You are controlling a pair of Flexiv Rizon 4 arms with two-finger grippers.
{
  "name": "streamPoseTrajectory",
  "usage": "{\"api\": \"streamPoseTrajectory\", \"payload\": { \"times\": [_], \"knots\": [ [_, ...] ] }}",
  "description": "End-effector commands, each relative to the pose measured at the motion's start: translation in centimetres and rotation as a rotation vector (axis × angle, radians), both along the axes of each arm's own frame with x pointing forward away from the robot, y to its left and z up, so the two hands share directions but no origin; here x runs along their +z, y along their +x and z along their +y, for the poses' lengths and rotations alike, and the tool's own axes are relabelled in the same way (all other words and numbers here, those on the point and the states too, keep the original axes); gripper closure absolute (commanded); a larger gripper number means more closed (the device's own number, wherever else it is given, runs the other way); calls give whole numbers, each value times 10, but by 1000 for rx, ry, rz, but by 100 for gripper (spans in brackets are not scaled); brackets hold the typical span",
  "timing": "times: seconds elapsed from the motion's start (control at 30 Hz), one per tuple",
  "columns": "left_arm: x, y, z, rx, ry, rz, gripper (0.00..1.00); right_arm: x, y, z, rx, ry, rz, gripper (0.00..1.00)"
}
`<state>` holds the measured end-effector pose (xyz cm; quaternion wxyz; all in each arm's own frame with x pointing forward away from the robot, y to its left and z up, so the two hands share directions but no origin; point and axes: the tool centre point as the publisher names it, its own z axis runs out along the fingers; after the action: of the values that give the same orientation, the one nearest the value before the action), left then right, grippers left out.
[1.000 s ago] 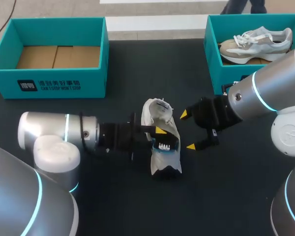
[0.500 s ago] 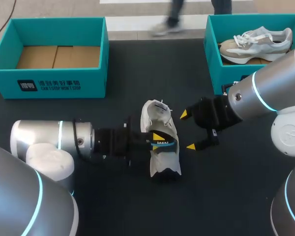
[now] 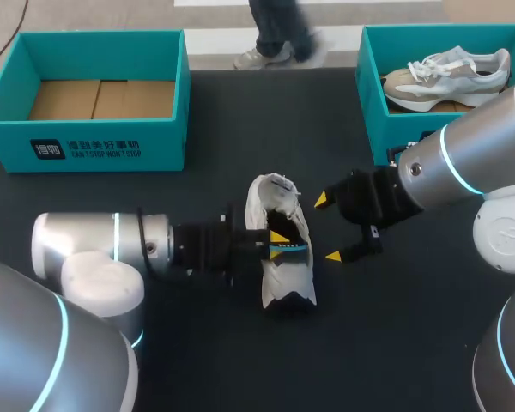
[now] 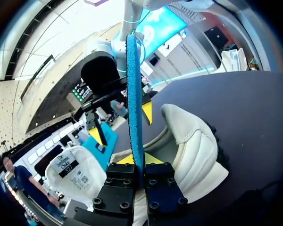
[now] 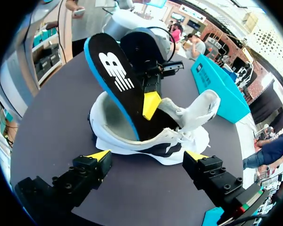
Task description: Take the shoe out of the shoebox, open the shoe tongue, remove and reinsert the insole, then place the shoe into the shoebox
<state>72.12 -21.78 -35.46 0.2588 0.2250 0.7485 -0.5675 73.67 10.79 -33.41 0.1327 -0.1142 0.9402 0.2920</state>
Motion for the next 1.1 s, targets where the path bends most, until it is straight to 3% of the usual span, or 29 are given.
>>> {"api": "streamPoseTrajectory", "payload": {
  "times": [0.03,0.1,0.13,0.17,0.2,0.27,0.47,0.7,0.8,0.87,0.9,0.93,1.1],
  "knots": [
    [-8,6,-7,5,15,6,100,0,0,1,-1,-1,-1,0],
    [-5,3,-6,6,13,6,100,0,0,1,-1,-1,-1,0],
    [-3,1,-5,6,11,6,93,0,0,1,-1,-1,-1,0],
    [-1,-1,-4,6,10,5,75,0,0,1,-1,-1,-1,0],
    [2,-3,-3,6,5,0,66,0,0,1,-1,-1,-1,0],
    [8,-6,-1,5,-4,-8,61,0,0,1,-1,-1,-1,0],
    [28,-12,2,-2,-23,-47,64,0,0,1,-1,-1,-1,0],
    [38,-24,4,-22,-21,-62,65,0,0,1,-1,-1,-1,0],
    [35,-28,3,-25,-19,-59,73,0,0,1,-1,-1,-1,0],
    [33,-29,2,-25,-18,-54,84,0,0,1,-1,-1,-1,0],
    [30,-29,1,-22,-21,-48,96,0,0,1,-1,-1,-1,0],
    [29,-29,0,-21,-29,-44,100,0,0,1,-1,-1,-1,0],
    [16,-26,-6,-12,-39,-54,100,0,0,1,-1,-1,-1,0]
  ]
}}
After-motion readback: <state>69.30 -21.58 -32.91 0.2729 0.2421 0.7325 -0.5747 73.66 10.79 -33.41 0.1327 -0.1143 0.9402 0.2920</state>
